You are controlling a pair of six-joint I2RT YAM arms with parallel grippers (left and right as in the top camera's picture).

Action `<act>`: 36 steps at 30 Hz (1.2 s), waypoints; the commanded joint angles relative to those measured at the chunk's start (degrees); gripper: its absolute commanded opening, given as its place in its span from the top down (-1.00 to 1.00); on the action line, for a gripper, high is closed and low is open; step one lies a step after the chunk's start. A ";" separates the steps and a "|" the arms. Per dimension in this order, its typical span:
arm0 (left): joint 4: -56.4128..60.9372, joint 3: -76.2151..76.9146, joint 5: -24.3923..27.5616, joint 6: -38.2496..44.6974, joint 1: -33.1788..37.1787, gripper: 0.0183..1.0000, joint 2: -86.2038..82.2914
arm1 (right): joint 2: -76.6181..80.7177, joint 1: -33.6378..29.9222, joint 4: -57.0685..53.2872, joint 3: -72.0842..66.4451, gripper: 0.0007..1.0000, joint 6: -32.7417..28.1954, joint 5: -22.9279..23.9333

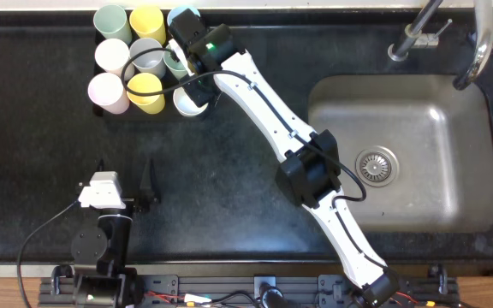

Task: Store Cups

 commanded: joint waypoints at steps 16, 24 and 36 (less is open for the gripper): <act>-0.15 -0.04 -0.07 0.61 0.17 -1.00 -0.57 | -4.92 -1.11 0.26 3.17 -1.00 -0.57 2.78; -0.15 -0.04 -0.07 0.61 0.17 -1.00 -0.57 | -17.94 -5.49 2.82 3.76 -0.99 -0.55 9.22; -0.15 -0.04 -0.07 0.61 0.17 -1.00 -0.57 | -46.84 -11.80 -3.08 -17.11 -1.00 5.49 27.02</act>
